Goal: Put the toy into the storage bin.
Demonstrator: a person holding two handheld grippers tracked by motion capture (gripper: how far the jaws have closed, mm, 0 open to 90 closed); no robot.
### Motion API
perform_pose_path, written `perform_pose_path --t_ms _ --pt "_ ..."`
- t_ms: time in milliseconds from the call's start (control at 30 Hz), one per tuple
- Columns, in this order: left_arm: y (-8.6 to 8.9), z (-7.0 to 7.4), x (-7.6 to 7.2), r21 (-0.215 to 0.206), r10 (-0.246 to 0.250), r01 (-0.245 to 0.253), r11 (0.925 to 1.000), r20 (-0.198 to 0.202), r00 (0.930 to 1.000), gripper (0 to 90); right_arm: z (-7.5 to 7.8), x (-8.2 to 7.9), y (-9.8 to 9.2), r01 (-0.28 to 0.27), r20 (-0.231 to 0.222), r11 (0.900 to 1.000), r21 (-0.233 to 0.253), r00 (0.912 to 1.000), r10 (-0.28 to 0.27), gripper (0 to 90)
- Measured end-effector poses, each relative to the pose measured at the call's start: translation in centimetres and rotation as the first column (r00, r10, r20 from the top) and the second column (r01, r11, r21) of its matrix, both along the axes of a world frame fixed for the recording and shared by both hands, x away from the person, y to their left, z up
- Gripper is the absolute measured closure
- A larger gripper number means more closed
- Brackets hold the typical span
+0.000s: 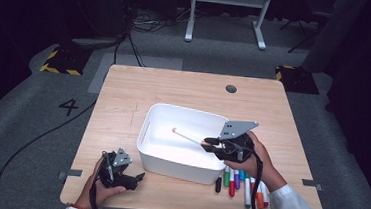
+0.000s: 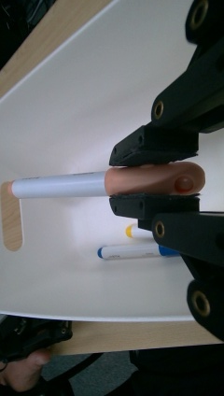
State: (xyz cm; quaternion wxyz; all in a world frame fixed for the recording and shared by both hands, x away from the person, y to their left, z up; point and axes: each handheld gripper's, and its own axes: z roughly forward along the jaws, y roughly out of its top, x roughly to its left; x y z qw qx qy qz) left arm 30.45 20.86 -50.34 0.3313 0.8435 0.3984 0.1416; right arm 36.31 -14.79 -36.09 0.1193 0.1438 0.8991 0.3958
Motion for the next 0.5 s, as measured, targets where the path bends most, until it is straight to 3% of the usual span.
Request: perform_pose_path --t_ms 300,500 --pt "0.0 0.0 0.0 0.000 0.000 0.000 1.0000 0.000 1.0000 9.1 -1.2 0.4 1.6 -0.057 -0.082 0.995 -0.080 0.9953 0.050 75.4" --pt "0.0 0.0 0.0 0.000 0.000 0.000 1.0000 0.000 1.0000 9.1 -1.9 0.5 2.0 -0.097 -0.114 0.988 -0.122 0.9900 0.083 75.4"
